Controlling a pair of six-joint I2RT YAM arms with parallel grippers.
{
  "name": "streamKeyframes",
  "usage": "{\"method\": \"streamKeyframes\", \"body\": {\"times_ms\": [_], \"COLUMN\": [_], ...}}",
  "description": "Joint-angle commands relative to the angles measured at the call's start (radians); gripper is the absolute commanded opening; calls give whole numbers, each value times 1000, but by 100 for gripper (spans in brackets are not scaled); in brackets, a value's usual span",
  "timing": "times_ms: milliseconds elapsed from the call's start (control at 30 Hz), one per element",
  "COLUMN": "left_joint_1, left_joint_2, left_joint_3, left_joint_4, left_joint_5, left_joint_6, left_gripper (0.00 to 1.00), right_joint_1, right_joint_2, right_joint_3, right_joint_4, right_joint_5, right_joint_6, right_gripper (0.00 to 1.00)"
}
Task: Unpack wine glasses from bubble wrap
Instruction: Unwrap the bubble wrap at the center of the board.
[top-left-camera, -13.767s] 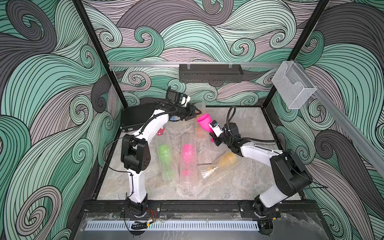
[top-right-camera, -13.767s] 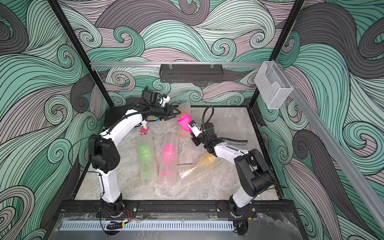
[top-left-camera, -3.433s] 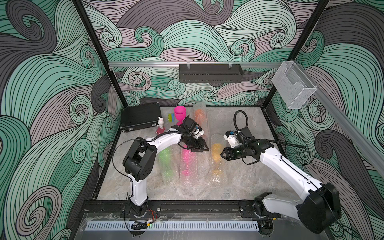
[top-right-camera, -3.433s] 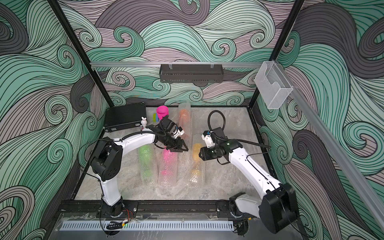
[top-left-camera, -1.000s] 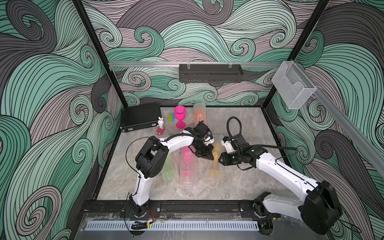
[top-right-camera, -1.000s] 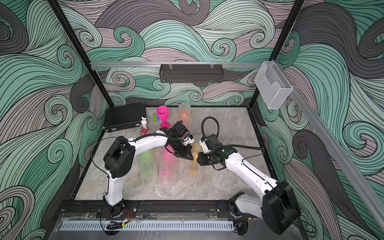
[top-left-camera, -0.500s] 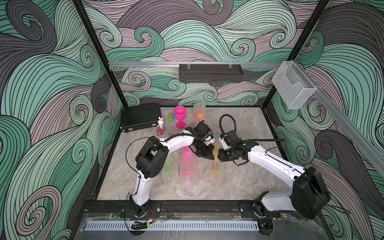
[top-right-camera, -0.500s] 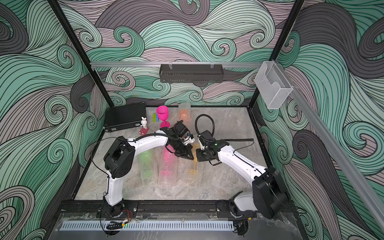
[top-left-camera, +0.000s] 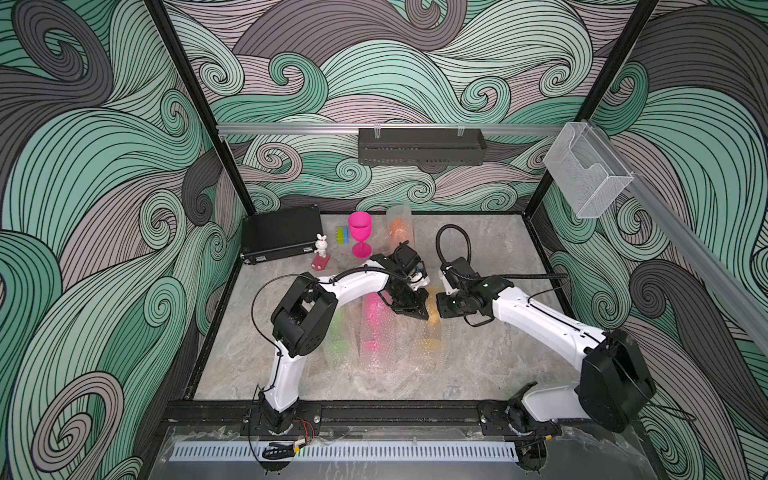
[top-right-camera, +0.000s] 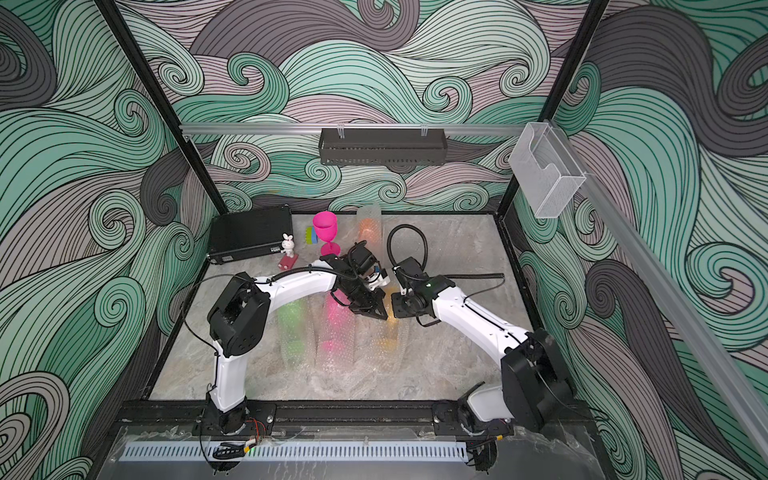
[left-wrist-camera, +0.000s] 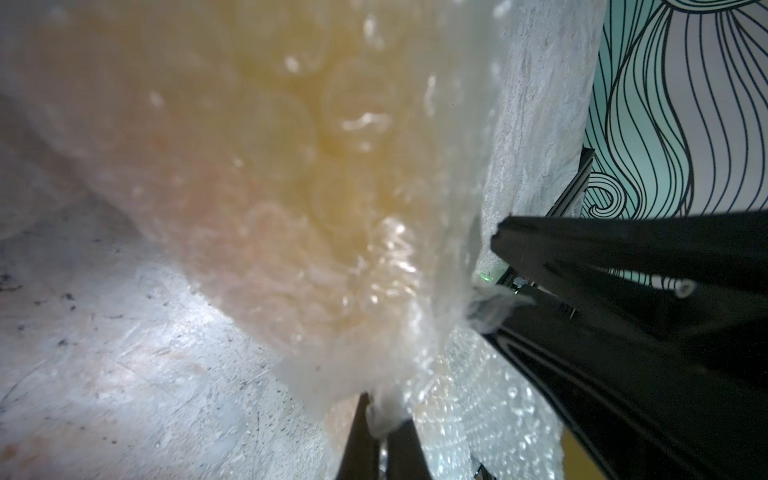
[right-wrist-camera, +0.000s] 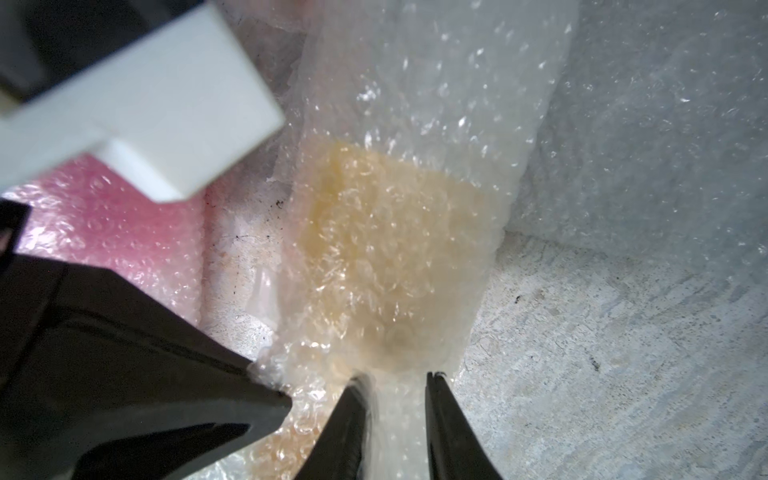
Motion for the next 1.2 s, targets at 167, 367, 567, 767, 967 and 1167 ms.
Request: {"method": "streamKeyframes", "body": {"times_ms": [167,367,567,767,967,1167], "left_joint_1": [-7,-7,-7,-7,-7,-7], "left_joint_2": [-13,-16,-16,-18,-16,-15], "left_joint_3": [53,48,40,34,27,29], "left_joint_4": [-20,-21,-19,-18,-18,-24], "left_joint_5": [-5,-4,-4,-4,-4,-10], "left_joint_6": [11,11,12,14,16,21], "left_gripper": [1,1,0,0,0,0], "right_joint_1": [34,36,30,24,0,-29], "right_joint_2": [14,30,38,43,50,30], "right_joint_3": [2,11,29,49,67,51], "right_joint_4": [22,49,43,40,58,102], "right_joint_5": [15,24,77,90,46,-4], "right_joint_6": [20,7,-10,-11,2,39], "right_gripper": [40,40,23,17,15,12]}}
